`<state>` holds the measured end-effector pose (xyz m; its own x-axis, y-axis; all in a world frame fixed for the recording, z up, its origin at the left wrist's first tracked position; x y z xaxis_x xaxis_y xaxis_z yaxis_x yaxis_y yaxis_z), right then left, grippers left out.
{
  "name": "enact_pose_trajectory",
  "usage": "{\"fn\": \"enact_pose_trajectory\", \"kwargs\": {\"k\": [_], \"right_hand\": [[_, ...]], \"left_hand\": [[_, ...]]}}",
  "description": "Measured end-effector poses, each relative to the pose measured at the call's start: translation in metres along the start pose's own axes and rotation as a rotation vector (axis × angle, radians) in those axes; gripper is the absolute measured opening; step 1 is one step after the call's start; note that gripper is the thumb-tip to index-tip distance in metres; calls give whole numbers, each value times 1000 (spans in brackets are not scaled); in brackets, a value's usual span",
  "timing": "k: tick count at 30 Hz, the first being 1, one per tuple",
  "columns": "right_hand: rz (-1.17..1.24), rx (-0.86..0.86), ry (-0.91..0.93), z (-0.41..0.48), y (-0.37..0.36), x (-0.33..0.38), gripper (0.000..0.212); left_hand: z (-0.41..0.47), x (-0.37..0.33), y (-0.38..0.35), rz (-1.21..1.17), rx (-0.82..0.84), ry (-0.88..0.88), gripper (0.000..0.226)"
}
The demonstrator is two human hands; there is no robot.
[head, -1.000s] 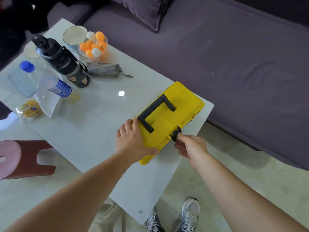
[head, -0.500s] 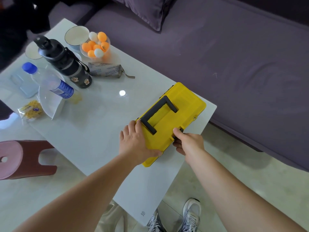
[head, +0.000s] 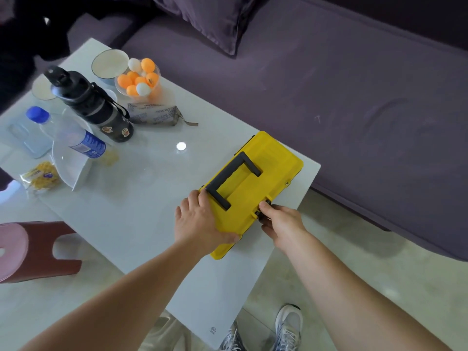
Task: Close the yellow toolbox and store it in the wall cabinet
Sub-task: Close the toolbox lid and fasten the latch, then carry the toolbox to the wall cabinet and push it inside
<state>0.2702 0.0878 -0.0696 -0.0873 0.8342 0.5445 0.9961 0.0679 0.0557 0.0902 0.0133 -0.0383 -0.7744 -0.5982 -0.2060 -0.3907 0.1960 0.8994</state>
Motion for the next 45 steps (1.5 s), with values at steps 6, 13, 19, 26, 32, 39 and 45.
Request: {"fn": "enact_pose_trajectory", "kwargs": {"k": [6,13,19,26,32,39,45], "right_hand": [[101,0,-7,1,0,-9,12],[209,97,19,1,-5,-15,10],[-231,19,246,-13,-2,5,14],[-1179,45,931,-55,-24,-8,68],[-1426,74,939,-49,-23,-21,85],[-1420,98,968,-70,-5,-2,76],[-1252,2,1049,-142,52,84,58]], "left_hand": [[1,3,-2,-52,25,1,135],[1,1,-2,-53,21,6,136],[6,1,7,-73,66,72,126],[41,-45,45,-401,-7,34,76],[45,-85,55,-280,156,-68,9],[28,-111,79,-299,232,-38,15],[-10,-192,184,-230,190,-147,19]]}}
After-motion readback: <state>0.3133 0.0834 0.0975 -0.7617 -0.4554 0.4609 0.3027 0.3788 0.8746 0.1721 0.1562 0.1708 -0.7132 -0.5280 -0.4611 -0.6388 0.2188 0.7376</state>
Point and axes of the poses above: each hand's wrist, its own z-axis towards the middle knuckle, its own y-axis out of the back of the hand, x = y × z, the point moved 6 cm from there along z, towards the middle knuckle, and after that the axes turned 3 degrees about -x, right-handed, at the moved point
